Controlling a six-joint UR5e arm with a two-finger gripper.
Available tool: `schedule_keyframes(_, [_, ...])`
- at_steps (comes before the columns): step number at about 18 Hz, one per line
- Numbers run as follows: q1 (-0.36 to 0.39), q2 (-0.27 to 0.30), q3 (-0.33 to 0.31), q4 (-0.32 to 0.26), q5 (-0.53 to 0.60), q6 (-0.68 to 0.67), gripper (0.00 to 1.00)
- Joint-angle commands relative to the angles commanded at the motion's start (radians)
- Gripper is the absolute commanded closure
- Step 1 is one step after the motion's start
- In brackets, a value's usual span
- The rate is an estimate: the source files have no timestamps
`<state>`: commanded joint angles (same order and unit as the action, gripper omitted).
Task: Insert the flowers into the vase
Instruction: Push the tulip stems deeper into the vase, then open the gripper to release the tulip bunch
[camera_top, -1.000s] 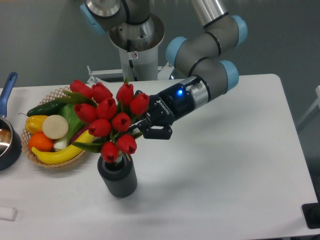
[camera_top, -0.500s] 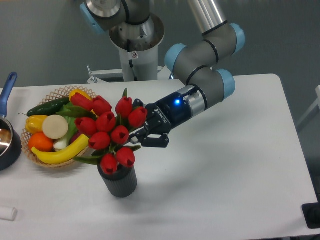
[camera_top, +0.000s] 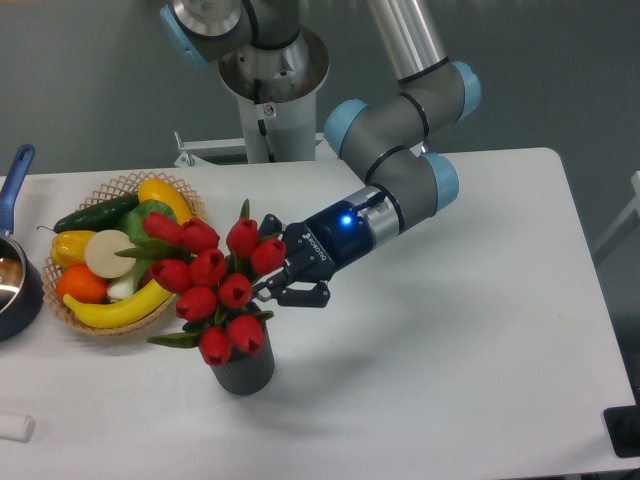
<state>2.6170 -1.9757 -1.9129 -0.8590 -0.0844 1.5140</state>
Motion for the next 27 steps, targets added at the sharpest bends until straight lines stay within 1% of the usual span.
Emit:
schedule_keyframes(4, [-0.023,-0.009,0.002,0.000,0.063,0.002,0.78])
schedule_keyframes(8, [-0.029,-0.031,-0.002,0.020,0.066,0.011,0.78])
schedule_keyframes(11, [-0.035,-0.034,-0.002,0.020,0.068,0.018,0.78])
schedule_keyframes(18, [-0.037,-0.034,-0.002,0.020,0.112,0.017,0.78])
schedule_keyframes(23, [-0.037,-0.043,-0.002,0.020,0.117,0.018,0.77])
schedule_keyframes(25, [-0.037,-0.046,-0.002,0.021,0.117,0.018,0.76])
schedule_keyframes(27, [-0.035,-0.046,0.000,0.021,0.115,0.018,0.72])
